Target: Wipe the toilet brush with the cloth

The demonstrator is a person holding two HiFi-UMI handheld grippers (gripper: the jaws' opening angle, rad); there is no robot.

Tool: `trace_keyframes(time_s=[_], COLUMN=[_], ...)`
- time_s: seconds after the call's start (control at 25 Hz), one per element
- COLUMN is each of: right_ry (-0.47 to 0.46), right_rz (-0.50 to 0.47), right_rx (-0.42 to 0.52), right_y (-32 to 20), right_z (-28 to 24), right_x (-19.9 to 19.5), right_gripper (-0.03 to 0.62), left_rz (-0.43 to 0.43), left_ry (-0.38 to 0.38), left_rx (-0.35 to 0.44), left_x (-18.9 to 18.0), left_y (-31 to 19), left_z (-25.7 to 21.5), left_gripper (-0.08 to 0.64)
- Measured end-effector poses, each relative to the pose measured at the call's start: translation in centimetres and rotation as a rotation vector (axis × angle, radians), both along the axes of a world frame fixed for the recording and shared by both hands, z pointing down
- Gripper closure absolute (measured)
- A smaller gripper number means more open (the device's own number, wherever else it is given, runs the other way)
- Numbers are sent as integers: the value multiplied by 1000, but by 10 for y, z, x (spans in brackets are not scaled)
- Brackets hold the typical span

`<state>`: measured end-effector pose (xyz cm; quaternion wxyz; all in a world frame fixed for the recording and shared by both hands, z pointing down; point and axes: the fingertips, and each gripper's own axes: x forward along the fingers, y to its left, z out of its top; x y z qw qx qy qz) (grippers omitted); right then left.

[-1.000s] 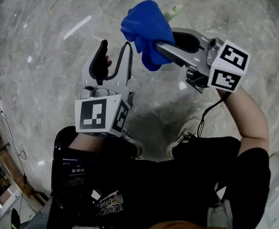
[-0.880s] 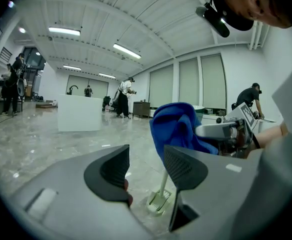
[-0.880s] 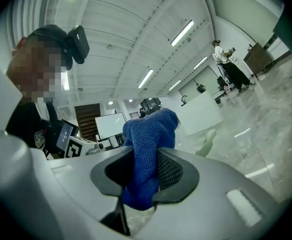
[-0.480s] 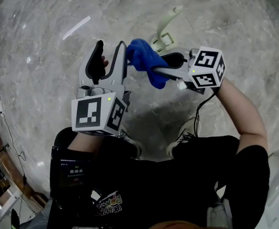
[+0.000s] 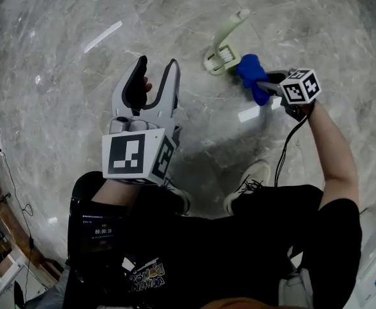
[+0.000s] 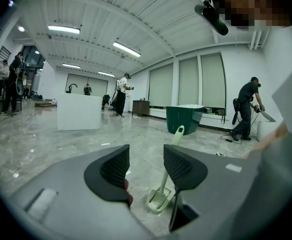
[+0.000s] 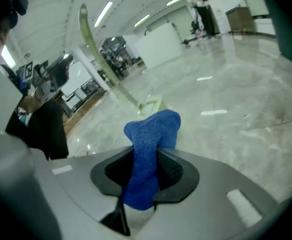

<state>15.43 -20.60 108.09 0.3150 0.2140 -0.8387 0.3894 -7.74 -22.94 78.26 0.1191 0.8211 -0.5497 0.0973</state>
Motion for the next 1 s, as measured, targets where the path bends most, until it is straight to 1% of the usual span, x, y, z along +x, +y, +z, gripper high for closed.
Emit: trace_keyframes(time_s=[0.08,0.12,0.16,0.24,0.32,0.48,0.56,0.64,0.84,0.92,1.0], right_ry=[9,23,43,79,64,-96,-170,-256,-494,-579,-643], right_rz=[122,152,159,125,66,-34,-57,-44,57,93,105], right_rx=[99,154,208,289,334,383,397,395,370,380,413], right_y=[-35,-50,-61,-74,-76,-64,-59,-57,-63,-66,-68], right_z=[-21,-33,-44,-64,-87,-138,-162,-186,-253,-278,-303], right_x=[11,12,9,-5,-28,-71,-83,-89,-88,-82,-76], right_gripper=[477,477,477,477,477,477,477,477,477,477,477], left_rz=[5,7,9,12,11,5,6,11,18,18,18], left_ry=[-9,-12,-14,-19,-21,-20,-19,-18,-15,-14,-16], left_rx=[-3,-6,-9,-13,-17,-20,-18,-17,-19,-20,-19], left_x=[2,2,3,4,4,2,3,5,7,8,9], left_y=[0,0,0,0,0,-2,-3,-3,-5,-5,-5], left_z=[2,3,4,6,7,6,5,4,5,7,8], left_gripper=[344,344,344,344,344,344,344,344,344,344,344])
